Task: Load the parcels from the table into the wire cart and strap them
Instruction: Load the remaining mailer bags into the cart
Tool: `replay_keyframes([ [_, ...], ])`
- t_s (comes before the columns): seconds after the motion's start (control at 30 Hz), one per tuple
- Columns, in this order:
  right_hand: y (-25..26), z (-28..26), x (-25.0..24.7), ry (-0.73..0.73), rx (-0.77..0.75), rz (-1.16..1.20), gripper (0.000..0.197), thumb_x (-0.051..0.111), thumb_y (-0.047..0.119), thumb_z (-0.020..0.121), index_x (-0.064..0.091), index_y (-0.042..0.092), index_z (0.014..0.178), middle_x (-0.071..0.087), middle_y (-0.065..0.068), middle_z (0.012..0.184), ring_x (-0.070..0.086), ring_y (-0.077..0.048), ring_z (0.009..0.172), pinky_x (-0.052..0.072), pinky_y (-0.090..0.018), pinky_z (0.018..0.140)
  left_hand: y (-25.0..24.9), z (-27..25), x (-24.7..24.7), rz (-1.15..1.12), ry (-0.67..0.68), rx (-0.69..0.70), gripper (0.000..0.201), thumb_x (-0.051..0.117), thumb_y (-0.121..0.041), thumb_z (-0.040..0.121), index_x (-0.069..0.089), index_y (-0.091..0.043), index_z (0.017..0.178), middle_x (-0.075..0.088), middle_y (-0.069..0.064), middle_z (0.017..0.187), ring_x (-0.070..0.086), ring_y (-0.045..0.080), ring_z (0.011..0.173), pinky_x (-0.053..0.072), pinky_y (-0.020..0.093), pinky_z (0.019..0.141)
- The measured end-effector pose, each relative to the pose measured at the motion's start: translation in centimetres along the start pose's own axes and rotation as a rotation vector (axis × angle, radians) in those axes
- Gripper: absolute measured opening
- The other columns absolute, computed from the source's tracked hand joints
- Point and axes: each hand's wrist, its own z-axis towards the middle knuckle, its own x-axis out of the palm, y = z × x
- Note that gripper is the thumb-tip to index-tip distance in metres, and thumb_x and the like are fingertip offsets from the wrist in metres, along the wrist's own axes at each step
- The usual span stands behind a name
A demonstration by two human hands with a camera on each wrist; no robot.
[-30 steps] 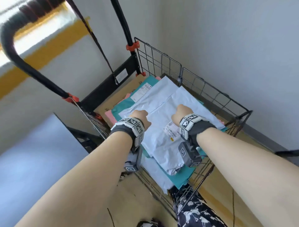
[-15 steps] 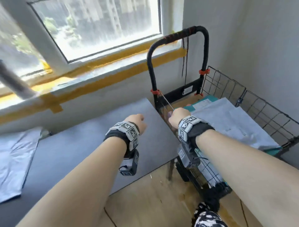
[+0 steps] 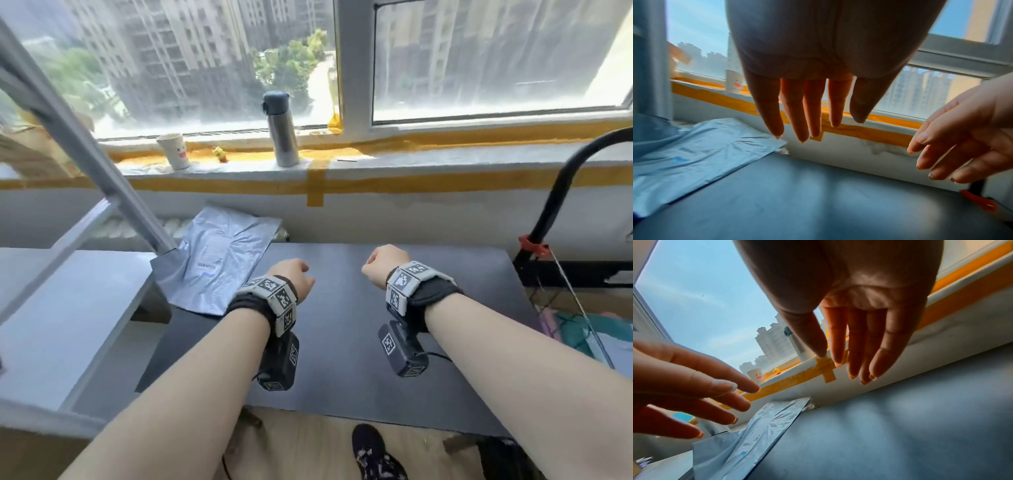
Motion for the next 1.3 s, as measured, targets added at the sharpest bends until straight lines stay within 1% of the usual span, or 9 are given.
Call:
replay_keyframes([
  [0.13,4.2,5.1,2.8,0.112,-0.032,0.104,0.026,0.052,0.013,0.085,0.070,0.004,0.101,0.070,-0.010,0.095,0.066,-0.028,0.087,0.052,-0.025,0.066,4.7,3.4,-1.7,-0.031,-0.036,-0.154,0.044,0.049,-0.027,0.095,0.047,-0.014,0.137,0.051,0.010,0.138,0.050,0.025,0.125,0.040,0.032,0.105],
  [0.3,8.9,11.9,5.7,0.247,-0.056,0.298,0.014,0.053,0.011,0.078,0.065,0.005,0.077,0.064,-0.015,0.077,0.064,-0.029,0.073,0.057,-0.040,0.084,8.9,6.8,-3.7,-0.038,-0.017,-0.319,0.043,0.048,-0.025,0.095,0.048,-0.013,0.137,0.050,0.009,0.140,0.047,0.025,0.129,0.035,0.029,0.107],
  [0.43,11.9,14.8,7.9,0.347,-0.066,0.405,0.005,0.063,0.012,0.081,0.060,0.011,0.084,0.062,-0.013,0.082,0.061,-0.027,0.075,0.057,-0.037,0.081,12.4,9.3,-4.2,-0.070,0.011,-0.425,0.044,0.050,-0.030,0.094,0.048,-0.017,0.136,0.052,0.007,0.138,0.049,0.024,0.127,0.037,0.030,0.107],
  [0.6,14.9,16.3,12.1,0.480,0.024,0.552,0.014,0.064,0.013,0.084,0.055,0.010,0.094,0.058,-0.010,0.090,0.059,-0.023,0.079,0.056,-0.031,0.073,16.0,11.1,-3.7,-0.097,0.016,-0.480,0.043,0.051,-0.027,0.094,0.050,-0.016,0.135,0.053,0.008,0.137,0.050,0.024,0.125,0.037,0.027,0.102],
  [0.77,18.4,16.9,15.9,0.490,0.210,0.657,0.020,0.062,0.005,0.085,0.049,0.003,0.071,0.046,-0.009,0.064,0.052,-0.020,0.060,0.053,-0.041,0.086,20.3,12.9,-3.3,-0.085,0.051,-0.465,0.043,0.050,-0.028,0.094,0.049,-0.018,0.135,0.052,0.006,0.138,0.050,0.023,0.125,0.038,0.026,0.100],
  [0.9,20.9,17.3,18.7,0.446,0.262,0.785,0.015,0.064,0.006,0.083,0.058,-0.004,0.093,0.065,-0.021,0.092,0.066,-0.028,0.084,0.055,-0.042,0.088,24.0,14.1,-3.0,-0.093,0.106,-0.406,0.043,0.050,-0.028,0.094,0.048,-0.016,0.136,0.050,0.006,0.140,0.048,0.021,0.127,0.036,0.027,0.104],
  [1.07,23.7,17.5,20.9,0.407,0.290,0.715,0.015,0.063,0.015,0.088,0.055,0.008,0.098,0.056,-0.011,0.096,0.058,-0.022,0.083,0.053,-0.018,0.049,27.8,15.2,-3.6,-0.095,0.143,-0.336,0.044,0.048,-0.029,0.095,0.046,-0.018,0.138,0.047,0.004,0.142,0.045,0.020,0.130,0.034,0.028,0.106],
  [1.2,24.3,16.6,20.4,0.258,0.313,0.489,0.011,0.052,0.008,0.088,0.053,0.002,0.098,0.053,-0.007,0.071,0.060,-0.028,0.084,0.053,-0.031,0.067,29.4,16.1,-4.3,-0.082,0.127,-0.262,0.044,0.049,-0.030,0.095,0.048,-0.017,0.136,0.049,0.004,0.141,0.046,0.021,0.129,0.036,0.029,0.106],
  [1.3,22.8,15.3,18.6,0.192,0.278,0.478,0.026,0.050,0.005,0.092,0.052,-0.001,0.117,0.047,-0.007,0.080,0.048,-0.024,0.071,0.044,-0.013,0.040,29.1,16.8,-4.8,-0.079,0.110,-0.206,0.046,0.049,-0.027,0.094,0.044,-0.016,0.139,0.047,0.006,0.142,0.047,0.022,0.129,0.036,0.029,0.105],
])
